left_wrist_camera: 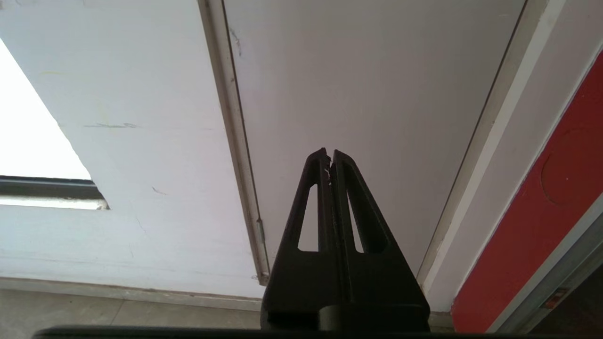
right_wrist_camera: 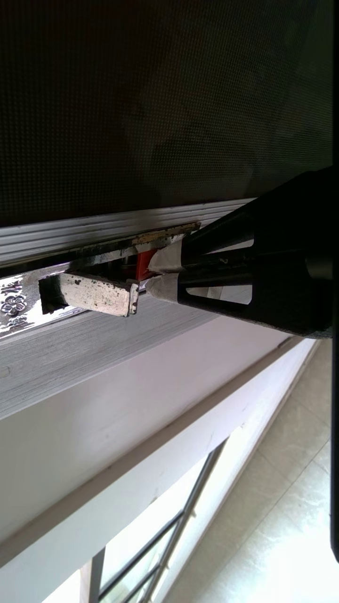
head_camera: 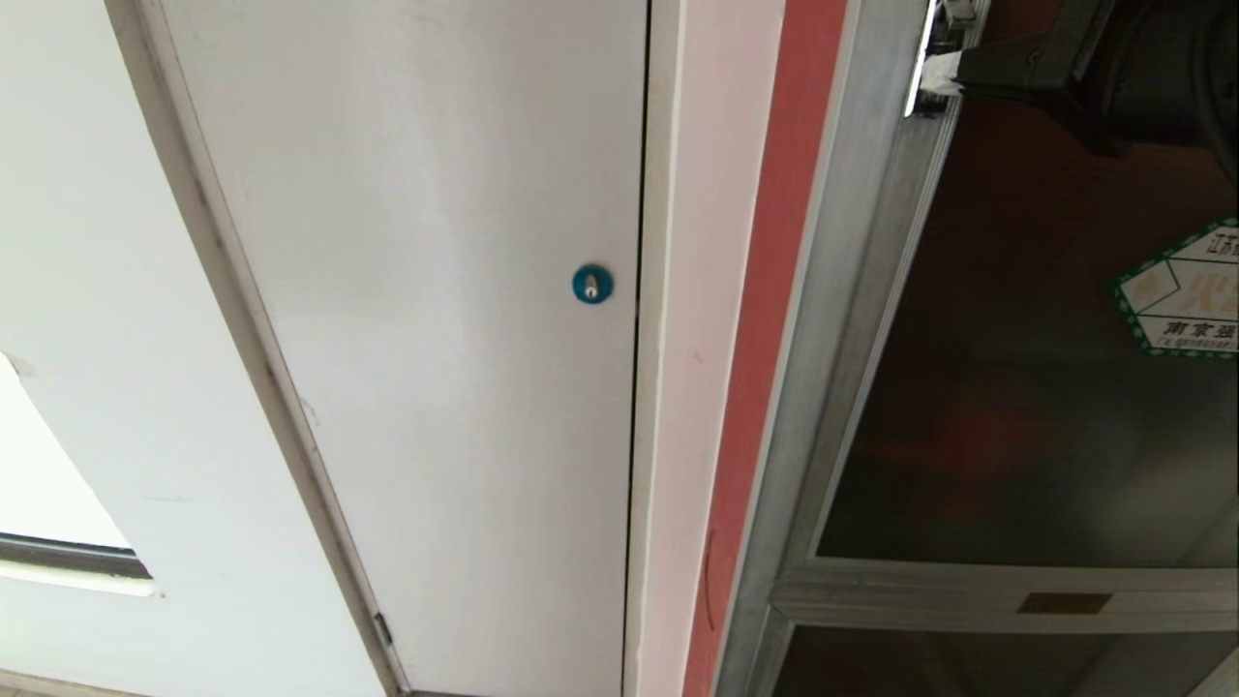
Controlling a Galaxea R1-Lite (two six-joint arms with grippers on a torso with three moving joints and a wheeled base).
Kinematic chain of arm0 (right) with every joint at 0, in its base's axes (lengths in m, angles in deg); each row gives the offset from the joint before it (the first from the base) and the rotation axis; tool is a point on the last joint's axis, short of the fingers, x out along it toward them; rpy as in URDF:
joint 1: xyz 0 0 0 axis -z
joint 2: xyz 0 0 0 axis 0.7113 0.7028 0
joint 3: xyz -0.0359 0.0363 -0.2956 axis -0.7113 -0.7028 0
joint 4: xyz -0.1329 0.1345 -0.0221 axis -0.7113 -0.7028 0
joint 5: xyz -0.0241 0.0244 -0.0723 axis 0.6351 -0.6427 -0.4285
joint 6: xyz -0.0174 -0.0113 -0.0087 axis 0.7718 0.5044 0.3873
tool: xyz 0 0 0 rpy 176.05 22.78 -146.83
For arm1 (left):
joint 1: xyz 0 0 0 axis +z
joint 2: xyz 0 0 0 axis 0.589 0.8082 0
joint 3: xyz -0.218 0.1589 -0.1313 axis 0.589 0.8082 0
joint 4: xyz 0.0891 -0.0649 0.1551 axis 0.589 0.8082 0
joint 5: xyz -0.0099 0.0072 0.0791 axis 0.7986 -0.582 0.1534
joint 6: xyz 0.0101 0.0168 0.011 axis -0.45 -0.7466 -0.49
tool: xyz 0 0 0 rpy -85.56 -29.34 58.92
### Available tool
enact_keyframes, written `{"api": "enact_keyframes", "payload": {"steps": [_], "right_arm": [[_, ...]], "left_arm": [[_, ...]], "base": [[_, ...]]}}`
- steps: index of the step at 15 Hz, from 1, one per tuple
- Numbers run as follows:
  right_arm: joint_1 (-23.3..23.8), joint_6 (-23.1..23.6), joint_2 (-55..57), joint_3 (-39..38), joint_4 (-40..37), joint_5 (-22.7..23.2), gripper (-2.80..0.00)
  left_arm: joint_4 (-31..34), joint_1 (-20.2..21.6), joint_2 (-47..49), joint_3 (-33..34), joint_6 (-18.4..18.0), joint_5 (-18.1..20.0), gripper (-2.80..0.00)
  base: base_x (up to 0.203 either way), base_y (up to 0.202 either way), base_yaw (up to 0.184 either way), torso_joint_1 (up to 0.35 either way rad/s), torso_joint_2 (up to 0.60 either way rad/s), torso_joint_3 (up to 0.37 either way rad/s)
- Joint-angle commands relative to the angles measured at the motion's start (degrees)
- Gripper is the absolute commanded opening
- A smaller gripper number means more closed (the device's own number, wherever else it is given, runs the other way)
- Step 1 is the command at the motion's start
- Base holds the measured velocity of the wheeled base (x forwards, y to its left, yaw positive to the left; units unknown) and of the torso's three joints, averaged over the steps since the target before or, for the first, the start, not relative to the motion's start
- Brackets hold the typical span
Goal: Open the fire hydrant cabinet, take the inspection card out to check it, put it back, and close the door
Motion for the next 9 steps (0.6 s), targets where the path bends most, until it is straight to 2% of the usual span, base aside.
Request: {"api": "enact_keyframes", "payload": {"steps": [1, 4, 9], "right_arm": [[-0.06, -0.11, -0.75, -0.27, -0.34, 0.20, -2.80], [-1.67, -0.10, -3.46, -4.29, -0.37, 0.33, -2.80], [-10.06, -0.11, -11.62, -16.98, 2.13, -0.60, -2.80]], "left_arm": [[-0.04, -0.02, -0.01, 0.35, -0.01, -0.01, -2.80], [-0.03, 0.05, -0.01, 0.35, -0.01, -0.01, -2.80], [-0.04, 0.02, -0.01, 0.35, -0.01, -0.01, -2.80]], "base": [[0.000, 0.000, 0.000, 0.000, 0.00, 0.000], [0.000, 0.000, 0.000, 0.000, 0.00, 0.000], [0.000, 0.000, 0.000, 0.000, 0.00, 0.000]]}}
